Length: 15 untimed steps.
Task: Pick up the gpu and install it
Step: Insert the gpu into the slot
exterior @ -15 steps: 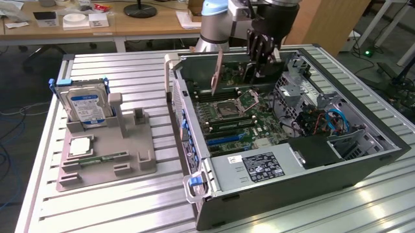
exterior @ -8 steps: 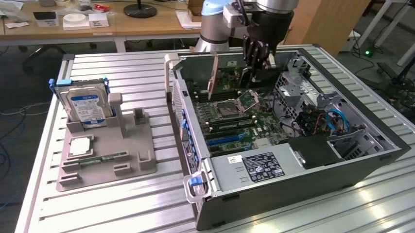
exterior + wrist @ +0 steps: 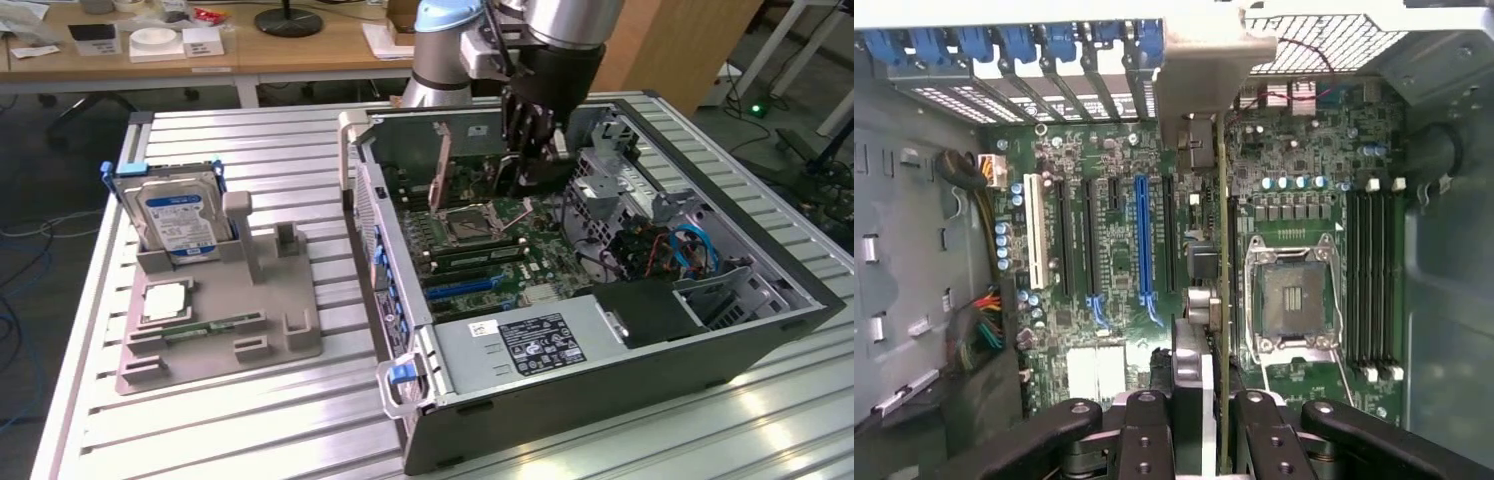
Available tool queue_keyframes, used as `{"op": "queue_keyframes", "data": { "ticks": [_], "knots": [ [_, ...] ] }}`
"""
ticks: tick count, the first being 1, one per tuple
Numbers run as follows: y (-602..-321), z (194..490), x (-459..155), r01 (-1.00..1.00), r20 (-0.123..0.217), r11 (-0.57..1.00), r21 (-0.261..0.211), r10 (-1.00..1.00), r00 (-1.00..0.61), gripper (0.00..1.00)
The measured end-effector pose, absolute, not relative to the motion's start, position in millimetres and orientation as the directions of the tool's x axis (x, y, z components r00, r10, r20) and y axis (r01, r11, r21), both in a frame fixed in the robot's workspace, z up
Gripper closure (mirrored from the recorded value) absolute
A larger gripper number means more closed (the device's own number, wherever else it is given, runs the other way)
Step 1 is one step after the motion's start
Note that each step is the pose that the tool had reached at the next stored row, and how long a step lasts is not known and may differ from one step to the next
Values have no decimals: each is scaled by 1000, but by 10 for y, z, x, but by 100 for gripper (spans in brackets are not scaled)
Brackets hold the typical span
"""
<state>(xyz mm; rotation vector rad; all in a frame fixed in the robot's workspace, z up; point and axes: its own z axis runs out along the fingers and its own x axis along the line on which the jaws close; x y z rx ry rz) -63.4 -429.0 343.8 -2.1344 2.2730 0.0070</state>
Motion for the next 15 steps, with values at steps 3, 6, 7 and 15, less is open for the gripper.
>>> {"op": "queue_keyframes", "data": {
  "ticks": [3,6,7,15],
  "knots": [
    [-4290,3366,-717,-998,-20,63,-13,-998,-63,72],
    [-4327,3328,-723,-998,-20,63,-13,-998,-62,72],
    [-4352,3319,-723,-998,-20,63,-13,-998,-63,72],
    [-4468,3234,-753,-998,-20,63,-13,-998,-62,72]
  ]
}}
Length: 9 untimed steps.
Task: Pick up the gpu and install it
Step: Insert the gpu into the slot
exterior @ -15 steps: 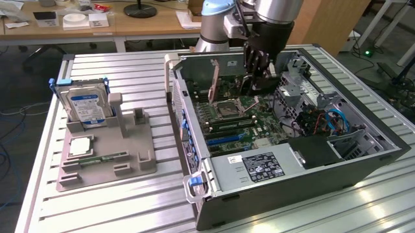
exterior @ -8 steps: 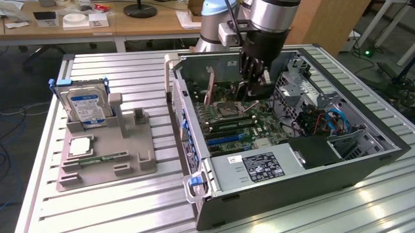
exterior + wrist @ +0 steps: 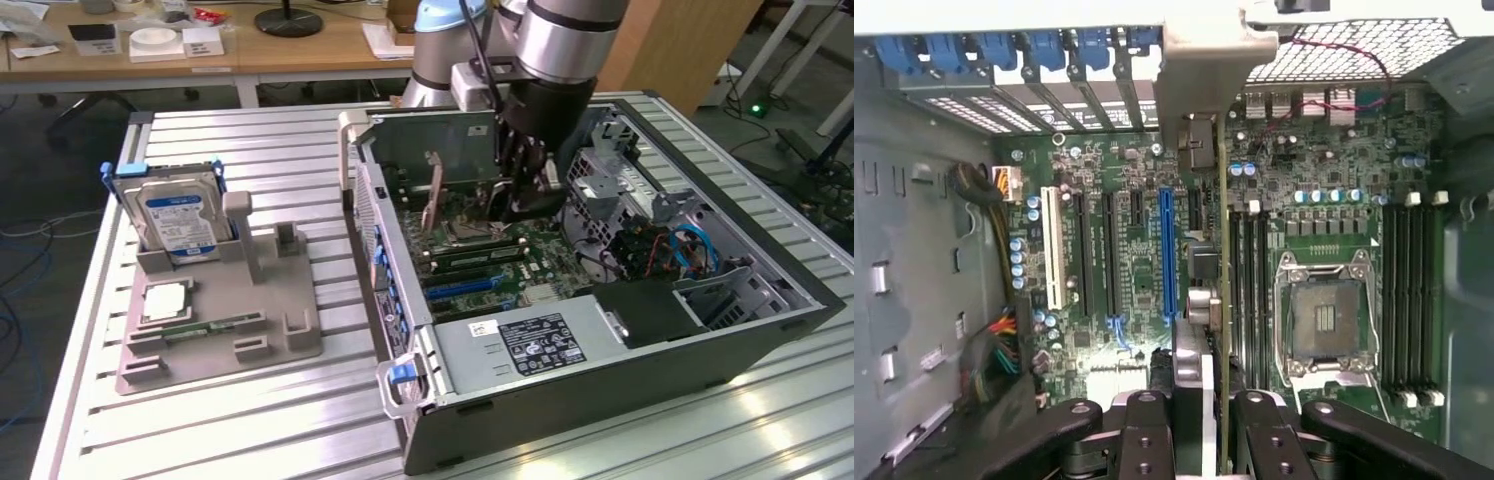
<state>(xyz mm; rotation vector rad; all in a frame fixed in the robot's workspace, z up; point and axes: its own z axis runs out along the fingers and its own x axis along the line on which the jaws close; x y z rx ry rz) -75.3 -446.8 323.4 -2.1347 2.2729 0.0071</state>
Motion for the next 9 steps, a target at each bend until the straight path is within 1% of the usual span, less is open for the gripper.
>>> {"op": "queue_keyframes", "data": {
  "ticks": [9],
  "knots": [
    [-4468,3072,-781,-998,-21,54,-13,-998,-53,72]
  ]
}}
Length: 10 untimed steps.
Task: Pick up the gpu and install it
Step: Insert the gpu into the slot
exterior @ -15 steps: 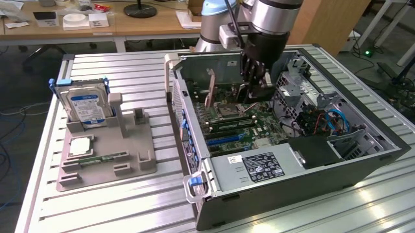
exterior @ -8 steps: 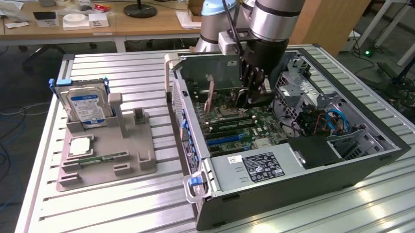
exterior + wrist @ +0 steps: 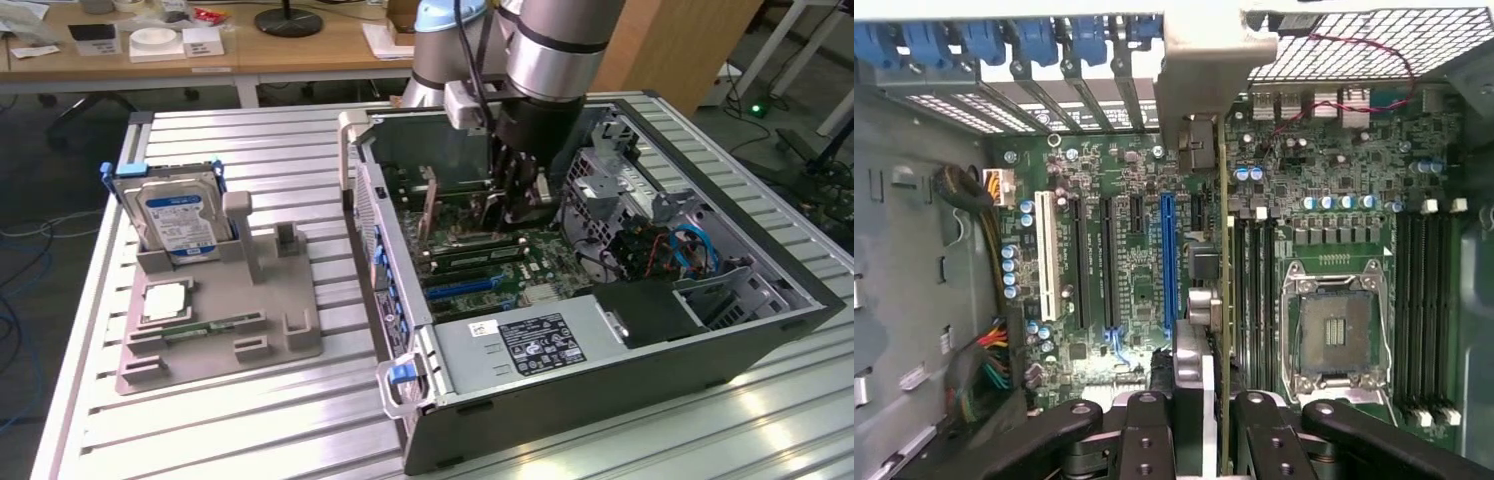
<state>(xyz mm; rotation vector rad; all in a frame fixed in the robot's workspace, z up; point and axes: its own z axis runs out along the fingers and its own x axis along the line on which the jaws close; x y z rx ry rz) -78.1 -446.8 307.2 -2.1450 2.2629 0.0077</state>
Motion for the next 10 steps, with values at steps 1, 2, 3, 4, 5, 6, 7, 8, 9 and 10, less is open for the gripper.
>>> {"op": "queue_keyframes", "data": {
  "ticks": [1,2,3,4,5,6,7,8,9,10],
  "knots": [
    [-4468,3053,-781,-999,-21,46,-13,-999,-46,72],
    [-4468,3035,-782,-999,-21,36,-13,-999,-36,72],
    [-4468,3024,-782,-1000,-21,27,-13,-999,-26,72],
    [-4468,3022,-782,-1000,-20,24,-13,-1000,-24,72],
    [-4468,3023,-782,-1000,-20,24,-13,-1000,-24,72],
    [-4468,3023,-782,-1000,-20,24,-13,-1000,-23,72],
    [-4468,3022,-782,-1000,-20,24,-13,-1000,-23,72],
    [-4468,3020,-782,-1000,-21,24,-13,-1000,-23,72],
    [-4468,3007,-781,-1000,-21,24,-13,-1000,-23,72],
    [-4468,2989,-781,-1000,-21,24,-13,-1000,-23,72]
  ]
}}
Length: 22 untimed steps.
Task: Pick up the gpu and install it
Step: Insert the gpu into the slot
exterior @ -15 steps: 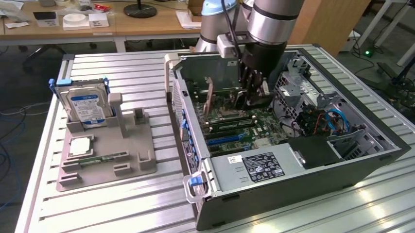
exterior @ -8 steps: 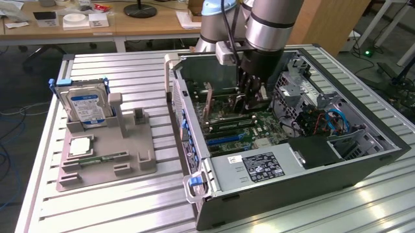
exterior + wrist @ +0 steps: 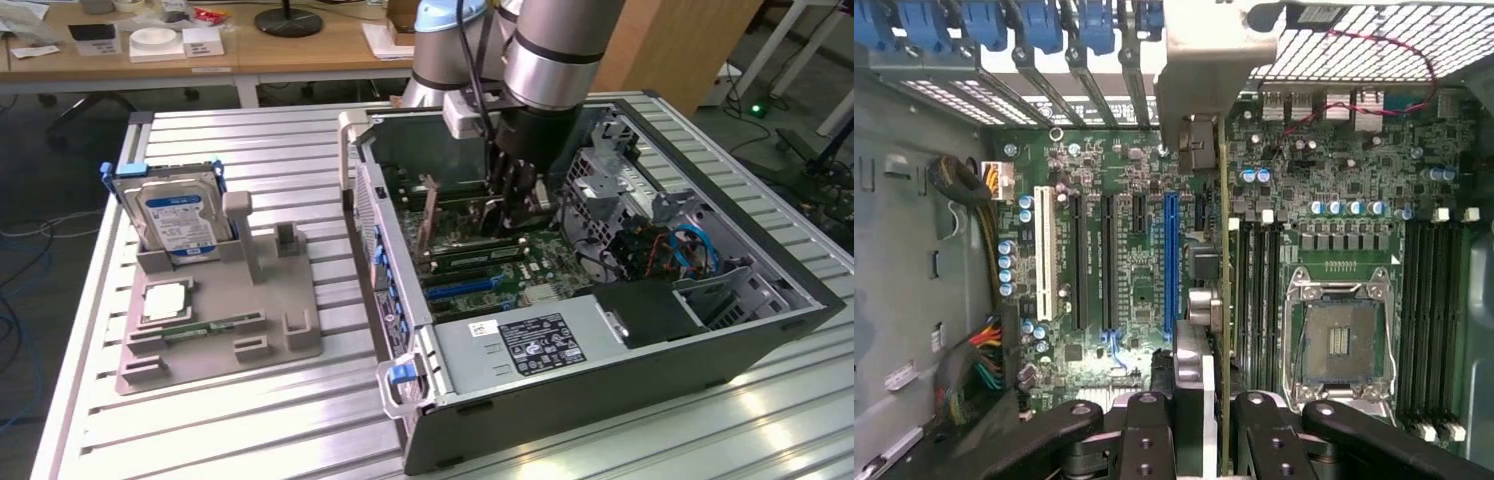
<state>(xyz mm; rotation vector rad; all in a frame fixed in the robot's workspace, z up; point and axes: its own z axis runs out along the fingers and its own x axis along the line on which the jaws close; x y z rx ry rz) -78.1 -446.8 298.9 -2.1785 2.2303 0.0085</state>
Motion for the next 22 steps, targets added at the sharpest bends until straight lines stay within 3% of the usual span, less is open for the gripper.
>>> {"op": "queue_keyframes", "data": {
  "ticks": [22],
  "knots": [
    [-4514,2643,-920,-1000,-19,24,-12,-1000,-24,72]
  ]
}}
